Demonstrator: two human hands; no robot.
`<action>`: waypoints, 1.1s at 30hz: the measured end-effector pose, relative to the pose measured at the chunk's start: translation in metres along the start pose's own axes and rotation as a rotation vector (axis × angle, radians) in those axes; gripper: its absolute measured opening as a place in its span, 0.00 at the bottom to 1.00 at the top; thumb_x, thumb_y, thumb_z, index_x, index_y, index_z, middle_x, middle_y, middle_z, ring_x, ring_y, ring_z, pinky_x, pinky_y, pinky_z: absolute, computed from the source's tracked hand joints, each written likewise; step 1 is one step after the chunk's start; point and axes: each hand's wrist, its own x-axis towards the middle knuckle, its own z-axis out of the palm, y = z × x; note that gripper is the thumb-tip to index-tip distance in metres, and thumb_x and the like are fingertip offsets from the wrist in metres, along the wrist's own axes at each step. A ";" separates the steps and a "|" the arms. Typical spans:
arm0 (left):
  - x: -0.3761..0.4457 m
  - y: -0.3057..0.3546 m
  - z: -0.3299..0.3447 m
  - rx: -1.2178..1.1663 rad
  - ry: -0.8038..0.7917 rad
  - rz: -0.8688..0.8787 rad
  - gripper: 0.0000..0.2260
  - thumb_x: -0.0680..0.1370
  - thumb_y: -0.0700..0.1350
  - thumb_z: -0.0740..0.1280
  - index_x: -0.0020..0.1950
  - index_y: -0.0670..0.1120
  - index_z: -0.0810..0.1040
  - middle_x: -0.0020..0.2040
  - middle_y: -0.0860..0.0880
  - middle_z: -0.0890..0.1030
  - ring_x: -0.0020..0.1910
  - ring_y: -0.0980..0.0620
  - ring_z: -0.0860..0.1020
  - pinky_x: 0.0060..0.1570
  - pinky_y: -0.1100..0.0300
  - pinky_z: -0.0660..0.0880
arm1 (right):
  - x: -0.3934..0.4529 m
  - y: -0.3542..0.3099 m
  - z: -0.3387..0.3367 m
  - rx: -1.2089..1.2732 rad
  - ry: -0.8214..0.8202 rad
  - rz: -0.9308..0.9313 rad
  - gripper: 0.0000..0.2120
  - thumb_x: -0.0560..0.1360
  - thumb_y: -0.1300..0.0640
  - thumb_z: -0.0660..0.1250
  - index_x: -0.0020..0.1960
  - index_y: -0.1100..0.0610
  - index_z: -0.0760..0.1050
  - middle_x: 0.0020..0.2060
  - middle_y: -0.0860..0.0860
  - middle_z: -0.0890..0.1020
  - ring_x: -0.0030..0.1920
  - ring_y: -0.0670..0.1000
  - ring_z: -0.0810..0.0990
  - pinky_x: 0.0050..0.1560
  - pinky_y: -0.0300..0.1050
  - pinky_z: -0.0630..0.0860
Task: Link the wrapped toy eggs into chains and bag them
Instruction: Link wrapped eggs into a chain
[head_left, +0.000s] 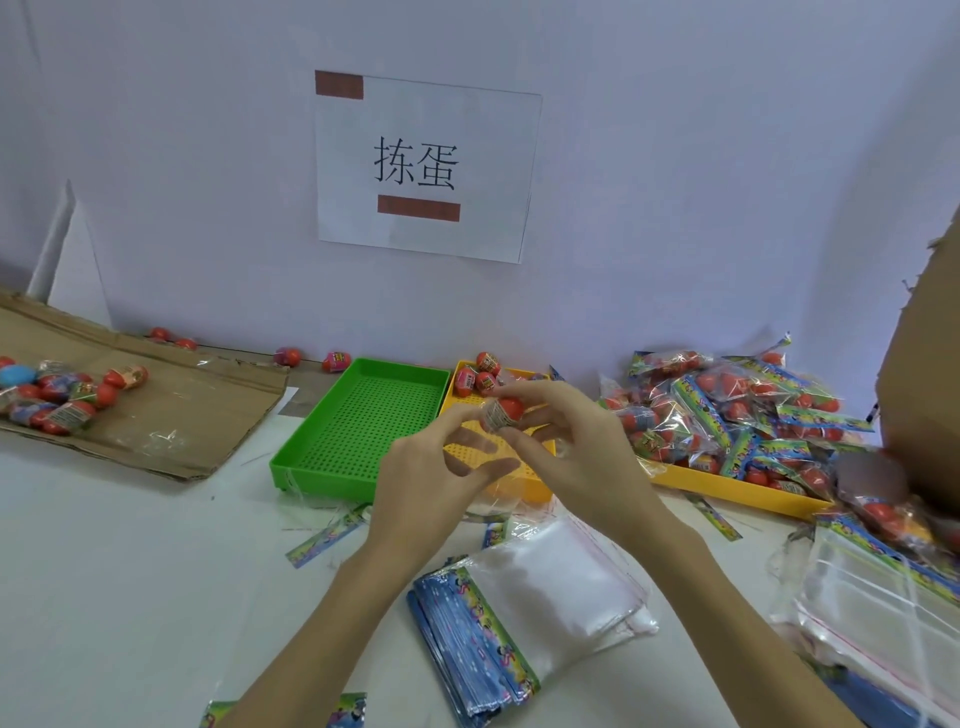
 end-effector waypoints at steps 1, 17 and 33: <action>0.000 0.000 0.001 0.002 0.000 0.012 0.18 0.70 0.59 0.80 0.57 0.59 0.81 0.44 0.64 0.85 0.33 0.60 0.83 0.43 0.53 0.81 | 0.000 -0.001 -0.001 -0.006 -0.022 0.002 0.18 0.77 0.62 0.73 0.65 0.53 0.79 0.54 0.45 0.83 0.51 0.42 0.84 0.50 0.38 0.82; -0.005 -0.001 0.006 0.019 -0.022 0.143 0.13 0.74 0.38 0.76 0.50 0.55 0.84 0.40 0.61 0.83 0.36 0.58 0.79 0.37 0.70 0.71 | -0.010 -0.008 0.006 -0.029 -0.260 0.006 0.11 0.85 0.55 0.61 0.57 0.53 0.82 0.48 0.43 0.86 0.51 0.45 0.82 0.54 0.45 0.77; 0.005 -0.011 -0.001 -0.263 0.063 -0.268 0.26 0.62 0.67 0.78 0.54 0.54 0.81 0.38 0.51 0.84 0.32 0.52 0.83 0.33 0.58 0.78 | 0.035 0.064 0.021 -0.228 -0.052 0.285 0.16 0.84 0.61 0.61 0.71 0.54 0.74 0.67 0.50 0.78 0.67 0.50 0.76 0.63 0.41 0.76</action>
